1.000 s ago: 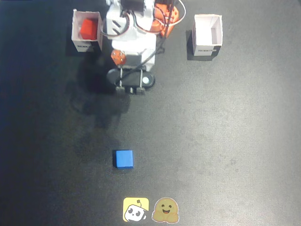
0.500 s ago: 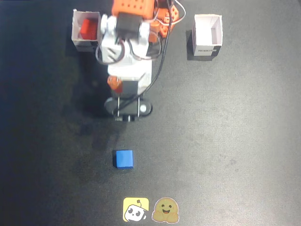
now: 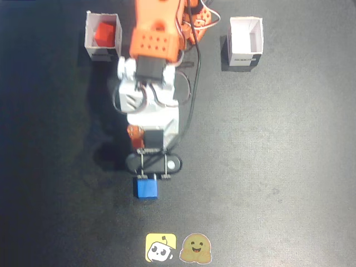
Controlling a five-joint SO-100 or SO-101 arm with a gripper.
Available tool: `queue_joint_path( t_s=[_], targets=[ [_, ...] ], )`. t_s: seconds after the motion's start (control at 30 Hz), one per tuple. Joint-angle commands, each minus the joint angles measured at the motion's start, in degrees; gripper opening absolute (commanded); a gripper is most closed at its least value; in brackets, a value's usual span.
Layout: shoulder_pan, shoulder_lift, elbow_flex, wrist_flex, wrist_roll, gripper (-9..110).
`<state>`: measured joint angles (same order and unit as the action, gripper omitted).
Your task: Put the red cube in the right box and the blue cube in the left box.
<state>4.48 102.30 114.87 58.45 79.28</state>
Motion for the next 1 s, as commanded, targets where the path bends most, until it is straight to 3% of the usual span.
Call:
queue_joint_path(
  t_s=[0.0,0.97],
  targets=[
    [-0.8,-2.0,-4.8,-1.4,1.0,14],
    [-1.1,-21.3,-22.1,0.4,3.4,22]
  ],
)
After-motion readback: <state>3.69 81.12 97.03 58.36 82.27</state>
